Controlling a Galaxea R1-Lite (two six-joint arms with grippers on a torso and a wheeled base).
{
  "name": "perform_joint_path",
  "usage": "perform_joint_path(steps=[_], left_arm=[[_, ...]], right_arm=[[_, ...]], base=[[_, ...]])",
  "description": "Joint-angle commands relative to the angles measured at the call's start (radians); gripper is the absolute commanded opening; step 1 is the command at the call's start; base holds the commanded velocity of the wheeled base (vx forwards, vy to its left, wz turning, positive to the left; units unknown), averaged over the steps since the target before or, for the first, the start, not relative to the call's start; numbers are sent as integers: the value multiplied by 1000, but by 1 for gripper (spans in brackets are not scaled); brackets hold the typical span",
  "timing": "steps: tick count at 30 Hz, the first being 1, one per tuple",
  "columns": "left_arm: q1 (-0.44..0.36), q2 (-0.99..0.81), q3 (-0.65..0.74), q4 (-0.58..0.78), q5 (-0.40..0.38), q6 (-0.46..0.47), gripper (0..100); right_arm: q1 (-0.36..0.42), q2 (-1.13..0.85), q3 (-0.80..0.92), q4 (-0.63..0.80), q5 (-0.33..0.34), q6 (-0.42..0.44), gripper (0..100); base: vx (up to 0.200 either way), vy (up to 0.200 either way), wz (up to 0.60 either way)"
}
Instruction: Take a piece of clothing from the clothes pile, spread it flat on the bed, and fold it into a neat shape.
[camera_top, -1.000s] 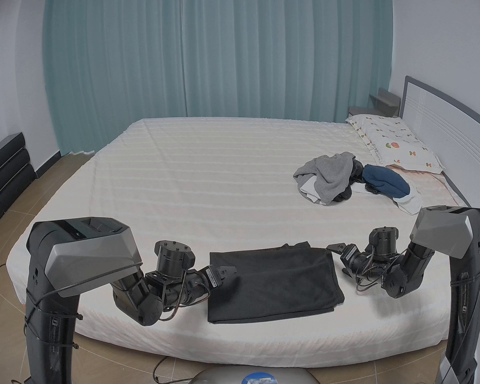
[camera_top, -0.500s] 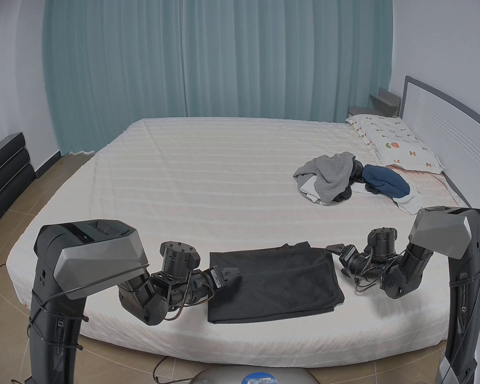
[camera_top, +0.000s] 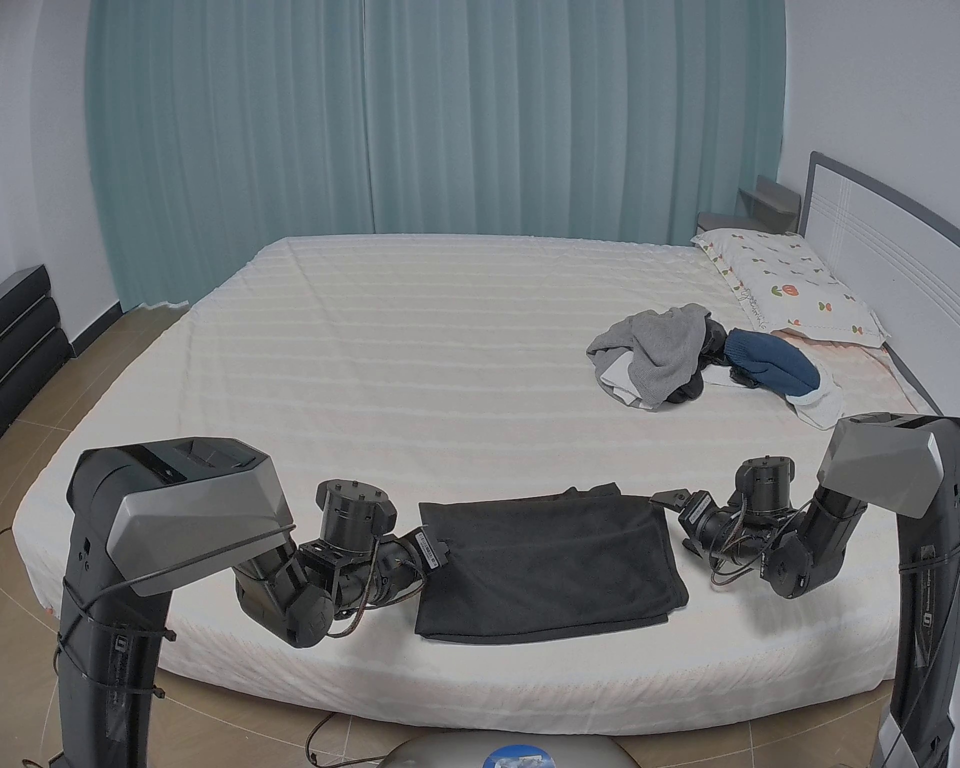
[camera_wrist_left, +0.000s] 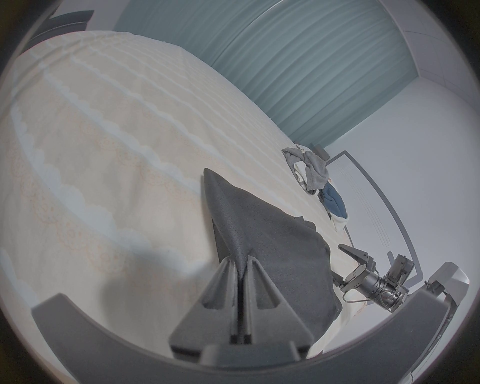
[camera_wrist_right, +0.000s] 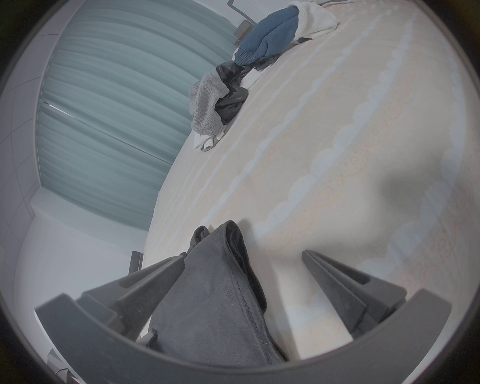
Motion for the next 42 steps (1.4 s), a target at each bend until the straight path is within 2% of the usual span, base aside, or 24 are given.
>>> perform_joint_path(steps=[1, 10, 42], left_arm=[[2, -4, 6, 1, 1, -1, 0], [18, -8, 6, 2, 13, -2, 0], [47, -28, 31, 2, 15, -4, 0]], right_arm=[[-15, -13, 4, 2, 4, 3, 100], [-7, -7, 9, -2, 0, 1, 100], [-2, -13, 27, -3, -3, 1, 100]], base=[[0, 0, 0], [0, 0, 0], [0, 200, 0]])
